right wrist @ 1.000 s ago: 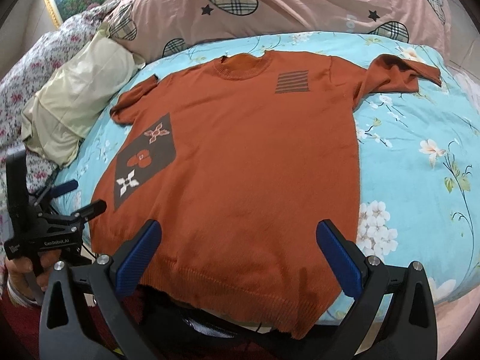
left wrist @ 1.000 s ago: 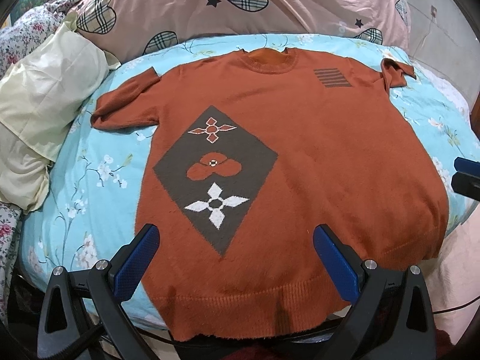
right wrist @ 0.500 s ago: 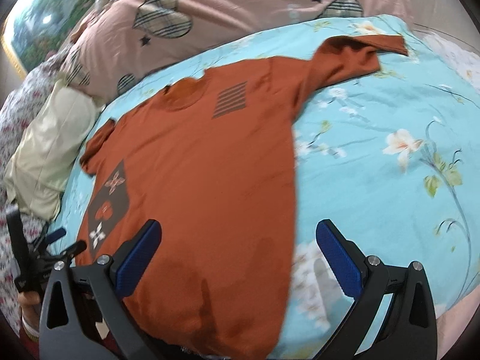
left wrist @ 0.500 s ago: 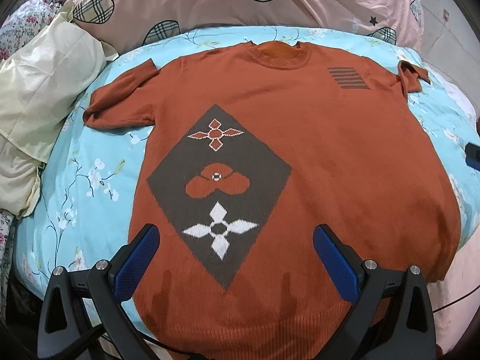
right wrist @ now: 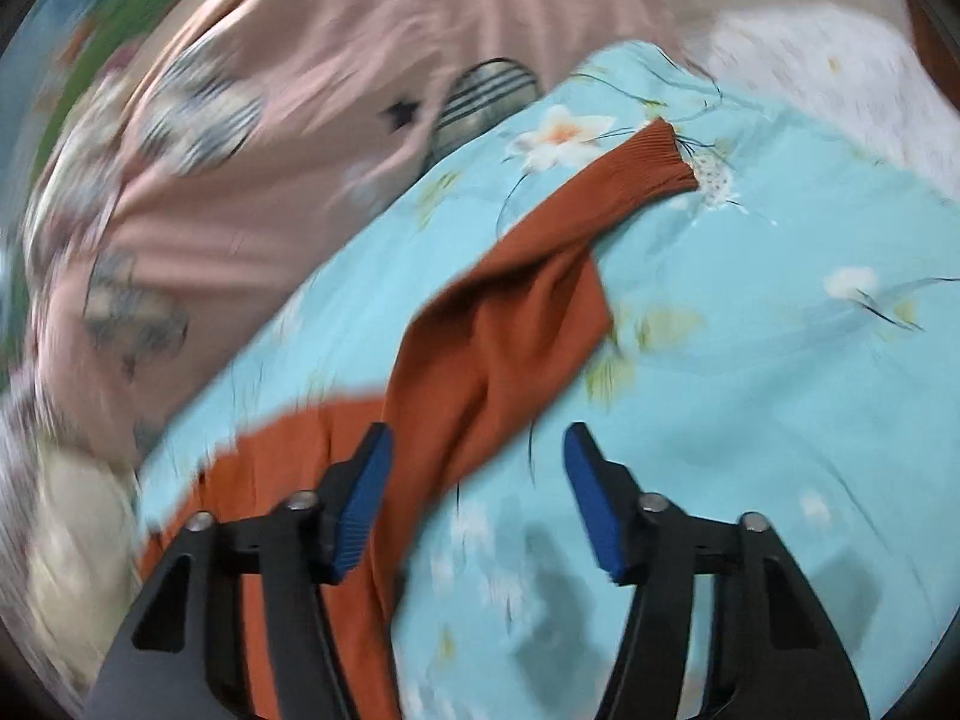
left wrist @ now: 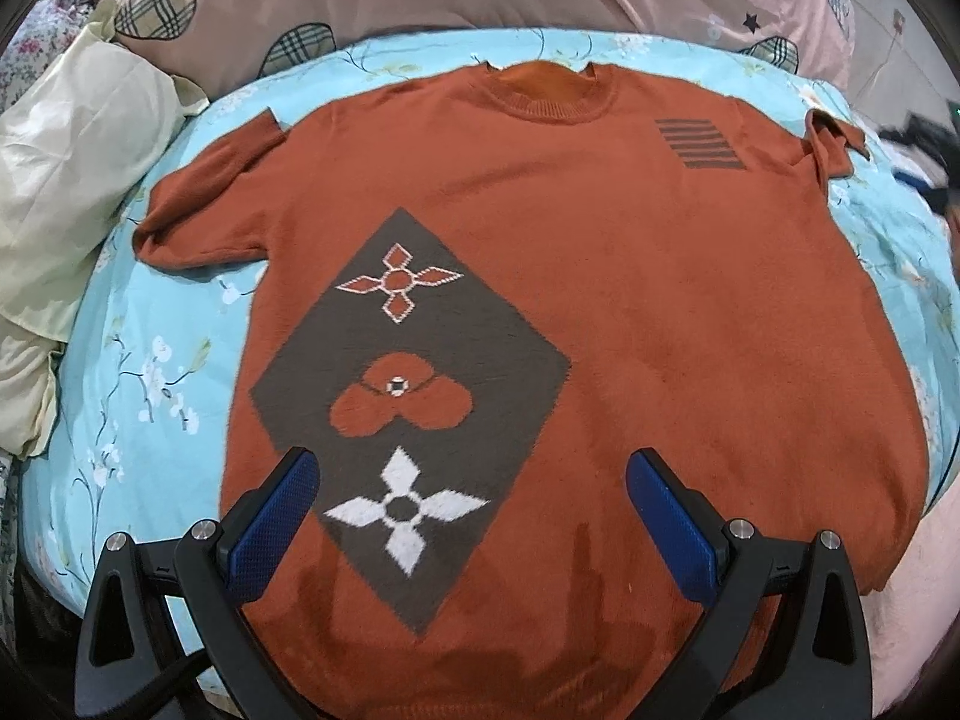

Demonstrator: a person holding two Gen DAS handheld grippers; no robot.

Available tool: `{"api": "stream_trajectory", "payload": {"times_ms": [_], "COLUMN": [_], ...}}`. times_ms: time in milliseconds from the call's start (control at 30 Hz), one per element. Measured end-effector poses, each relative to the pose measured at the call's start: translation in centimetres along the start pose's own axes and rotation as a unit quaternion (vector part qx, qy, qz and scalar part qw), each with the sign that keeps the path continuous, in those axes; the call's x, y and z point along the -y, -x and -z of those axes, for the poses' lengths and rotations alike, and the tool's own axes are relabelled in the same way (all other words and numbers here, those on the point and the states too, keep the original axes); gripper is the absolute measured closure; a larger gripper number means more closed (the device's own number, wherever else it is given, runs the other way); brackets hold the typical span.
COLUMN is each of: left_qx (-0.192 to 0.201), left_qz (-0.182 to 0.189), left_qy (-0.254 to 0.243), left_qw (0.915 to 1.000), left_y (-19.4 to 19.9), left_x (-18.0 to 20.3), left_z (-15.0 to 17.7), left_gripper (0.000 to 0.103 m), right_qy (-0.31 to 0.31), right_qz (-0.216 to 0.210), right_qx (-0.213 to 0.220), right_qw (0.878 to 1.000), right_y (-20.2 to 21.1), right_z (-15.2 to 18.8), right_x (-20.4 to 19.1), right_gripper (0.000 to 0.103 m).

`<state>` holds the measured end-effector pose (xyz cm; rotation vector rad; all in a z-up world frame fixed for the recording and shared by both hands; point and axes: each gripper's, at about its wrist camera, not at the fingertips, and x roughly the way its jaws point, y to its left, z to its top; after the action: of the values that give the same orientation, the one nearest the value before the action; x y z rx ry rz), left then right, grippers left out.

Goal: Fold small clothes
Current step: 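Grasp the sleeve cuff with the right gripper and lift it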

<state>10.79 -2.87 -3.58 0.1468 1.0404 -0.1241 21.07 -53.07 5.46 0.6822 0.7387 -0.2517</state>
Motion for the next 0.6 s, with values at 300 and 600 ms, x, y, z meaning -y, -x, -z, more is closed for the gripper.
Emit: {"api": "stream_trajectory", "payload": {"times_ms": [300, 600], "left_qx": [-0.036, -0.056], "left_qz": [0.007, 0.014], "left_qy": [-0.001, -0.005], "left_qw": [0.9993, 0.9983], "left_y": [-3.3, -5.2], "left_x": [1.1, 1.7], "left_z": [-1.8, -3.0], "left_gripper": [0.001, 0.001], "right_qy": [-0.114, -0.149], "right_qz": [-0.03, 0.025], "right_qx": [-0.013, 0.013], "right_qw": [0.993, 0.988], "right_y": [-8.1, -11.1], "right_z": [-7.2, -11.0], "right_x": [2.5, 5.6], "right_gripper": [0.049, 0.093]}}
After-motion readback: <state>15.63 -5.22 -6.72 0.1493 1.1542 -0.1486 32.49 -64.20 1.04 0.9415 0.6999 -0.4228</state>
